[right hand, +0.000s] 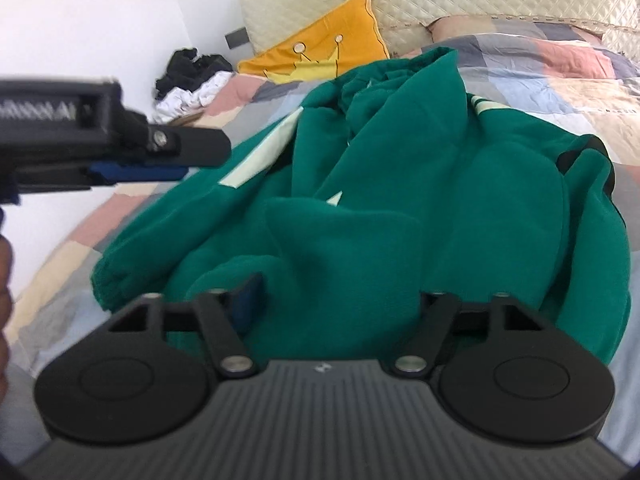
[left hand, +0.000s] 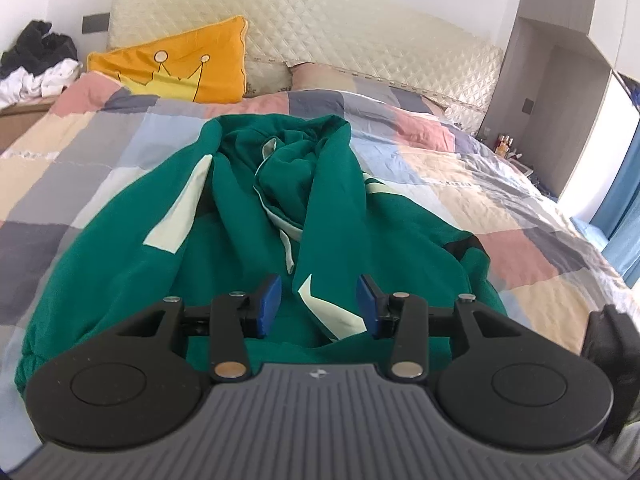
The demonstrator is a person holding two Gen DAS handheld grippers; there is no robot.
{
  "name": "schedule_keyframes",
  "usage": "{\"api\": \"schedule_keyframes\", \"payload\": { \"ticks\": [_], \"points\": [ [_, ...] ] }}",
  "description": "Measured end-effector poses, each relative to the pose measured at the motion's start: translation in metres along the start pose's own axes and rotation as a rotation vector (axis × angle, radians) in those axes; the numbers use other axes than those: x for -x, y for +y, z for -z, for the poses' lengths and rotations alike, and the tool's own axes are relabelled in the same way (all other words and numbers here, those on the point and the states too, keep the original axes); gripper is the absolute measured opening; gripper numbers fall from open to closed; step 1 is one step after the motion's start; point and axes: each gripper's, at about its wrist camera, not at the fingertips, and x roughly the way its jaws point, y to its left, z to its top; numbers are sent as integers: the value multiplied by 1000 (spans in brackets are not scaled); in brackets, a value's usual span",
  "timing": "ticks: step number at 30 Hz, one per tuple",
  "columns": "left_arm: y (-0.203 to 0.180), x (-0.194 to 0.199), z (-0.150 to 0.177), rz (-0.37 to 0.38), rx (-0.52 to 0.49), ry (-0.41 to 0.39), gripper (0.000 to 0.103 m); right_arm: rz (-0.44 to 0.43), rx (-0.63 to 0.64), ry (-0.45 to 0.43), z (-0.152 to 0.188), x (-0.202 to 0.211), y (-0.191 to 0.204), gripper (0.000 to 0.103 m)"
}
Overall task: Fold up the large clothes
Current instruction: 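Grasp a hoodie sleeve cuff with the right gripper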
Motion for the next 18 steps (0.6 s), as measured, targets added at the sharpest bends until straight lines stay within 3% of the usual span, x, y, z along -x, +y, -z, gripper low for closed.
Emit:
{"api": "schedule_keyframes", "payload": {
  "ticks": [1,4,7,18],
  "points": [
    [1,-1,0,0,7,0,48,15,10,1,2,-1,2,43],
    [6,-2,1,-1,29,2,48,8,7,16,5,-5,1,25],
    [11,-2,1,5,61,3,48,13,30,15,6,-2,5,17],
    [23,9,2,-11,117,-49,48,40,-93,-111,-6,32,-13,9]
  ]
}}
